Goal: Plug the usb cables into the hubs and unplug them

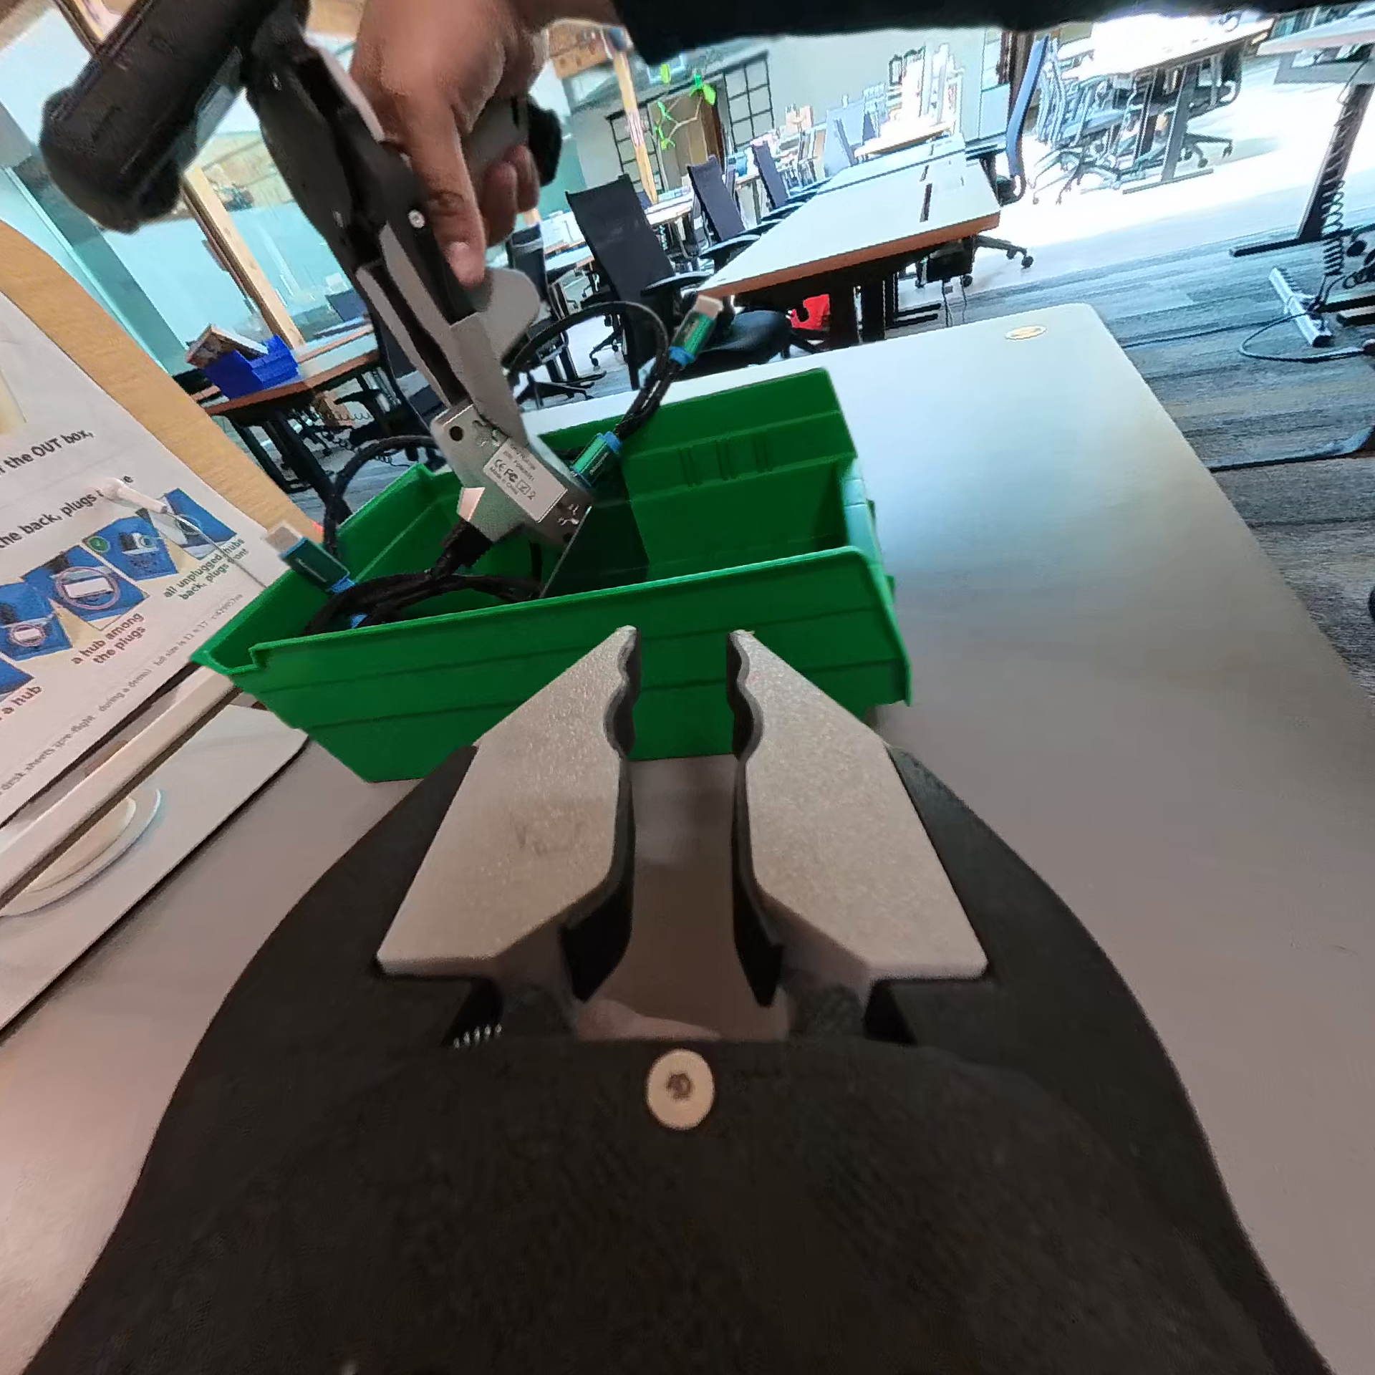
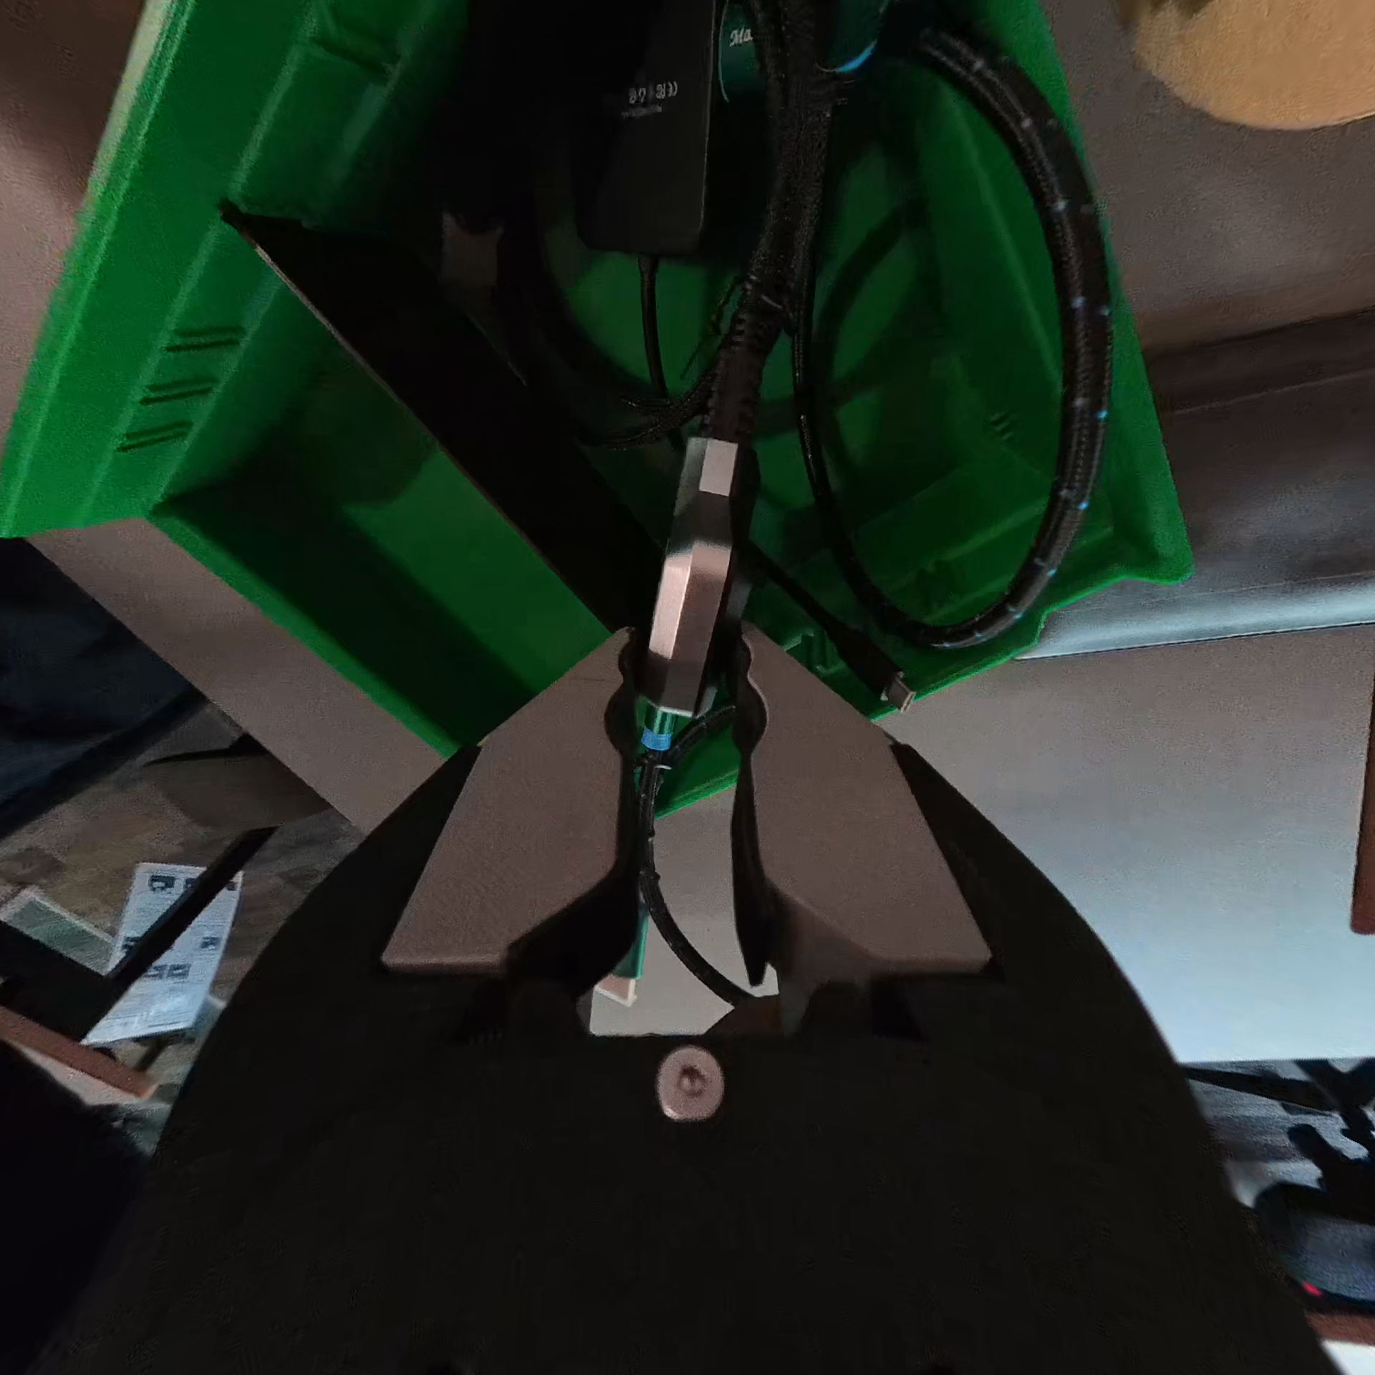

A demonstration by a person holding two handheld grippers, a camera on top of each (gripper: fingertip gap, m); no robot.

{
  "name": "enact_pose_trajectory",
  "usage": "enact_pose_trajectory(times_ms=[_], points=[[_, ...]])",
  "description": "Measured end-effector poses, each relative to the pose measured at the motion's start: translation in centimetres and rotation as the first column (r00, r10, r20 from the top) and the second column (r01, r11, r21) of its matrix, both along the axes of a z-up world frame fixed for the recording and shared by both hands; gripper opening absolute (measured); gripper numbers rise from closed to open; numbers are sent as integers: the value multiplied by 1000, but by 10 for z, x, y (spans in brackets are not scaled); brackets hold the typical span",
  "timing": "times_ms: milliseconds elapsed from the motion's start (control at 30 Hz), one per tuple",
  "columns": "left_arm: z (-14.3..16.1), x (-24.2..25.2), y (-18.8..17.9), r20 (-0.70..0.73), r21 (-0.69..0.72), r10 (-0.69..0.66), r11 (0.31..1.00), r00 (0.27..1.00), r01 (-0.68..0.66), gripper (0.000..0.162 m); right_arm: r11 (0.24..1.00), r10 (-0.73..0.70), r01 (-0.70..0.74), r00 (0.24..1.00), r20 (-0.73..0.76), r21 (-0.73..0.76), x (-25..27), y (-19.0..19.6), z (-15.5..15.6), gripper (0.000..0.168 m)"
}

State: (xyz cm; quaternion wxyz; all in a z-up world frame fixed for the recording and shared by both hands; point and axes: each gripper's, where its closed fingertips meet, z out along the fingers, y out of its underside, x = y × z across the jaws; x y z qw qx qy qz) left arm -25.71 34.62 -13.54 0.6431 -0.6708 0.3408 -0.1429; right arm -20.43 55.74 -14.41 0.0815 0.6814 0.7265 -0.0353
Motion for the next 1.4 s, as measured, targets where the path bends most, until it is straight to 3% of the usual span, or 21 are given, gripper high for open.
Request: enact_pose_trajectory(times_ms=[333, 500, 667, 1033, 1233, 1333, 1400], points=[[-5, 6, -2, -18, -14, -22, 1000, 1000, 22, 20, 960, -215, 232, 969, 124, -154, -5, 15, -22, 17], [1, 3, -3, 1, -5, -15, 1000, 1000, 15, 20, 927, -292, 300, 954, 69, -226, -8, 14, -33, 19], [4, 3, -4, 17, -1, -17, 1000, 1000, 17, 19, 922, -332, 312, 942, -54, -228, -4, 13, -34, 20], [2, 6, -5, 25, -14, -23, 1000, 999, 23, 20, 887, -413, 389, 910, -49, -250, 63, -17, -35, 21], [-3, 1, -1, 25, -30, -5, 1000, 1000, 5, 20, 882, -436, 412, 897, -66, -228, 64, -21, -46, 21], [-4, -1, -2, 39, -45, -2, 999, 999, 4, 20, 912, -395, 364, 905, -160, -188, 59, -21, -45, 21], [-8, 2, -3, 55, -79, -18, 997, 998, 23, 20, 924, -375, 337, 891, -257, -181, 54, -23, -35, 45]])
